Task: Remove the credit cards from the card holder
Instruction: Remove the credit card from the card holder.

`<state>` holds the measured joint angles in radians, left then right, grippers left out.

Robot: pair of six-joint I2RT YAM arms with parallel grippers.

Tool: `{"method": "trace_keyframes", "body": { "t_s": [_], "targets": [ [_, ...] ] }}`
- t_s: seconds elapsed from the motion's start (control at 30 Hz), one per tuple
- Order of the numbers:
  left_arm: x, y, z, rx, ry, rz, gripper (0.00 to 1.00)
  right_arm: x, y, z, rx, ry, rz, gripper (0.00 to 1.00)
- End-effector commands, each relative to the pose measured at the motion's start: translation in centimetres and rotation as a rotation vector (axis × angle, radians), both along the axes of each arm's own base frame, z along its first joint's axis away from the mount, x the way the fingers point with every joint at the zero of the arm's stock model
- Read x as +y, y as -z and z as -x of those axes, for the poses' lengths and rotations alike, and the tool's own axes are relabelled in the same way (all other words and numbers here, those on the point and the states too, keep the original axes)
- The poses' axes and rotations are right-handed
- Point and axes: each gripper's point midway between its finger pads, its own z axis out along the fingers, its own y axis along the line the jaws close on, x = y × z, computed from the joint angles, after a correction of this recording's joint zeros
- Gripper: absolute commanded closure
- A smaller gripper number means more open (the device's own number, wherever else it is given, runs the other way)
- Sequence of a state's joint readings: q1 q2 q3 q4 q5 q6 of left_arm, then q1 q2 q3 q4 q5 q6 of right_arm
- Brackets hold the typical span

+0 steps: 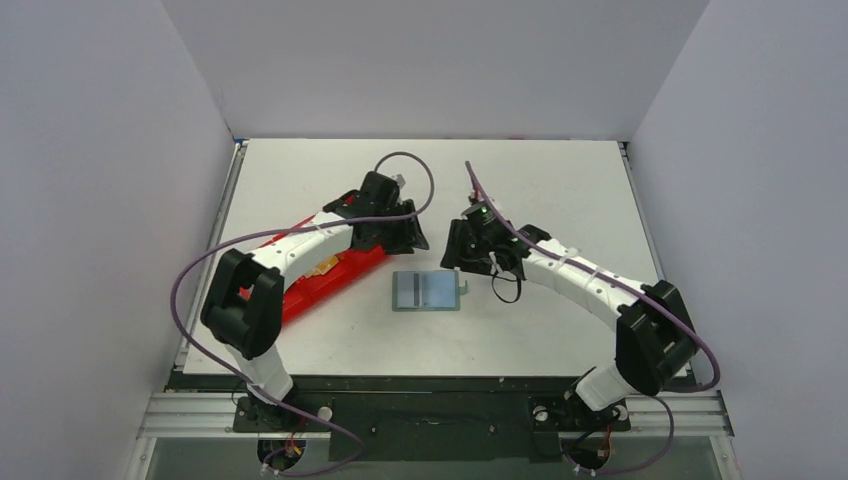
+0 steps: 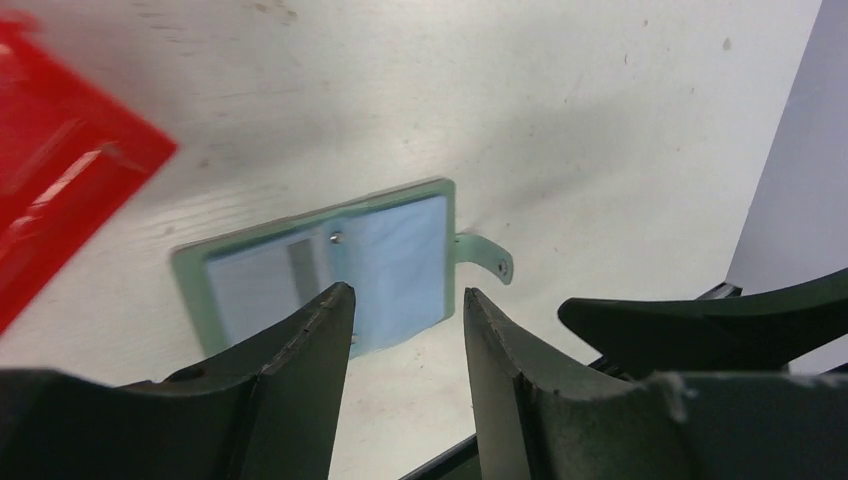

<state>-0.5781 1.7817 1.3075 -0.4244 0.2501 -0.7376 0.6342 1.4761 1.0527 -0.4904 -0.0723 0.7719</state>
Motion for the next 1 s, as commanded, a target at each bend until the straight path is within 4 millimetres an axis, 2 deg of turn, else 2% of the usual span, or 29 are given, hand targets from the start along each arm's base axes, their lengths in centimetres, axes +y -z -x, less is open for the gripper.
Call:
{"method": "trace_keyframes", "body": {
  "t_s": [0.0, 0.17, 0.23, 0.27, 0.3, 0.33, 0.5, 0.7, 0.97],
  "targets": [
    [5.0, -0.9, 0.1, -0.018, -0.093, -0.053, 0.58, 4.7, -0.6, -0.8, -0.029, -0.066, -0.001, 0.51],
    [8.5, -1.0, 1.0, -0.01, -0.154, -0.071, 0.58, 8.9, 1.0, -0.4, 0.004, -0.154, 0.015, 0.51],
    [9.5, -1.0, 1.4, -0.01, -0.17, -0.077, 0.58, 10.0, 2.6, -0.4, 0.031, -0.178, 0.043, 0.51],
    [9.8, -1.3, 1.5, -0.015, -0.174, -0.075, 0.58, 10.7, 2.3, -0.4, 0.027, -0.194, 0.043, 0.51],
    [10.3, -1.1, 1.7, -0.006, -0.183, -0.078, 0.58, 10.9, 3.2, -0.4, 0.041, -0.199, 0.062, 0.51],
    [10.5, -1.3, 1.7, -0.011, -0.184, -0.076, 0.58, 11.4, 3.1, -0.3, 0.039, -0.211, 0.067, 0.51],
    [11.3, -1.3, 2.0, -0.005, -0.192, -0.077, 0.58, 11.6, 4.9, -0.1, 0.056, -0.23, 0.155, 0.49],
    [11.5, -1.5, 1.9, -0.006, -0.19, -0.074, 0.58, 11.1, 6.5, -0.1, 0.068, -0.228, 0.222, 0.46],
    [11.4, -1.0, 2.0, 0.004, -0.187, -0.071, 0.58, 11.2, 8.6, 0.8, 0.097, -0.273, 0.259, 0.43]
  ]
}}
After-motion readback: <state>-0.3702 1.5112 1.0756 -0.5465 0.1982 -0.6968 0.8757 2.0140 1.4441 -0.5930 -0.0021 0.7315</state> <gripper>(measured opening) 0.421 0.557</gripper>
